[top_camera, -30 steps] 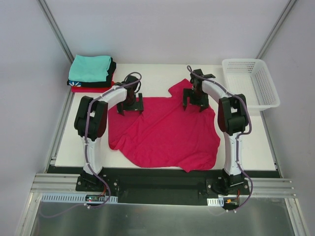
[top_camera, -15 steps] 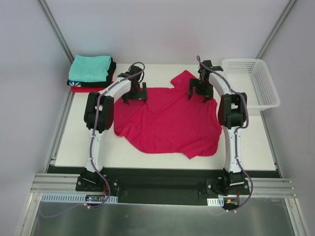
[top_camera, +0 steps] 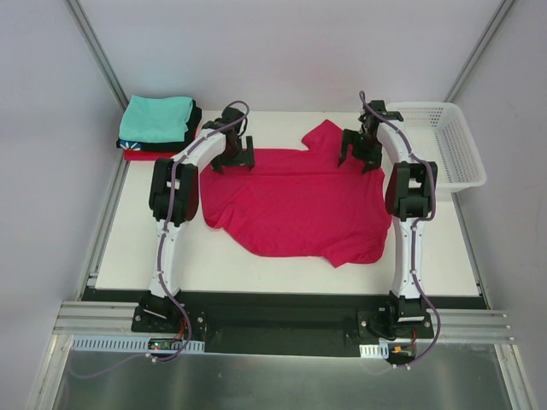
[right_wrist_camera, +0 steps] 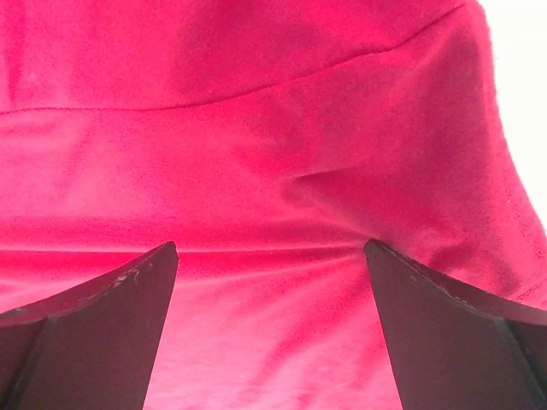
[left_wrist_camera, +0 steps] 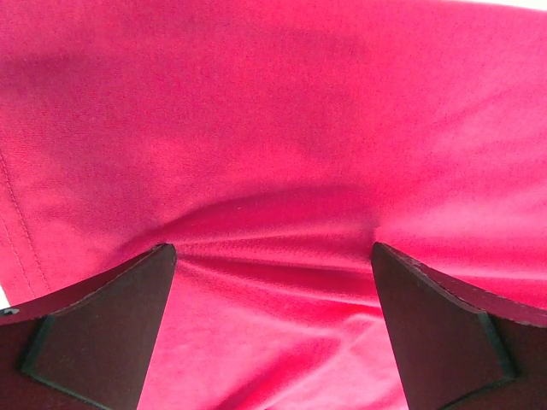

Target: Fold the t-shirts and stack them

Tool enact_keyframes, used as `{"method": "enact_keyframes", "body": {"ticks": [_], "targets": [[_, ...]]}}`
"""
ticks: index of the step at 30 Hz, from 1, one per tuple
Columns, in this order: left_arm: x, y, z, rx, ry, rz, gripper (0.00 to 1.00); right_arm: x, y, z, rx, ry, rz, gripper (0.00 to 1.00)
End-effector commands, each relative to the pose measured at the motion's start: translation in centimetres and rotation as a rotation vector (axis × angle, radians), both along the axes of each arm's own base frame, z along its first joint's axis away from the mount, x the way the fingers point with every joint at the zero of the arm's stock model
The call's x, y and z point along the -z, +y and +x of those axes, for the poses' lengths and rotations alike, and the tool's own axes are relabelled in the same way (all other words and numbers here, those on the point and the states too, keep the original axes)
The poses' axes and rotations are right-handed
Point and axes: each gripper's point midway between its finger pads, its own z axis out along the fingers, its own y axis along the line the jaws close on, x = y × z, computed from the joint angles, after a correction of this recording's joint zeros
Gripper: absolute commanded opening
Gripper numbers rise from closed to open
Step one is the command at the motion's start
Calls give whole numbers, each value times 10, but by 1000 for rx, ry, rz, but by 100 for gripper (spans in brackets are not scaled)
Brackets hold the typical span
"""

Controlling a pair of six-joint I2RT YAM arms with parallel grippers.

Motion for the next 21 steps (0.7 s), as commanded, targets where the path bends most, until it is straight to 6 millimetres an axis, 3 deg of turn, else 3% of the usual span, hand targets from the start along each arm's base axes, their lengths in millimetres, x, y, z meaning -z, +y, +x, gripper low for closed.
{"method": "enact_keyframes", "body": {"ticks": [1, 8, 9, 13, 14, 16, 17, 19, 21], "targets": [[-8, 3, -2, 14, 14, -14, 99, -18, 9, 1, -44, -31, 8, 96], [-29, 1, -16, 13, 0, -34, 99, -47, 36, -21, -107, -48, -3, 96], [-42, 0, -17, 16, -24, -38, 99, -51, 43, -25, -120, -53, -8, 96], [-57, -4, -37, 30, -28, -45, 99, -65, 54, -44, -147, -60, -32, 96], [-69, -5, -41, 33, -46, -49, 99, -66, 54, -54, -151, -46, -34, 96], [-65, -4, -59, 29, -20, -42, 99, -66, 54, -65, -156, -33, -41, 96], [-75, -4, -65, 26, -36, -48, 99, -66, 53, -69, -158, -31, -49, 96], [-70, -1, -80, 20, -13, -38, 99, -65, 49, -83, -162, -20, -70, 96], [-80, -2, -90, 28, -27, -44, 99, -67, 47, -95, -170, -15, -84, 96]]}}
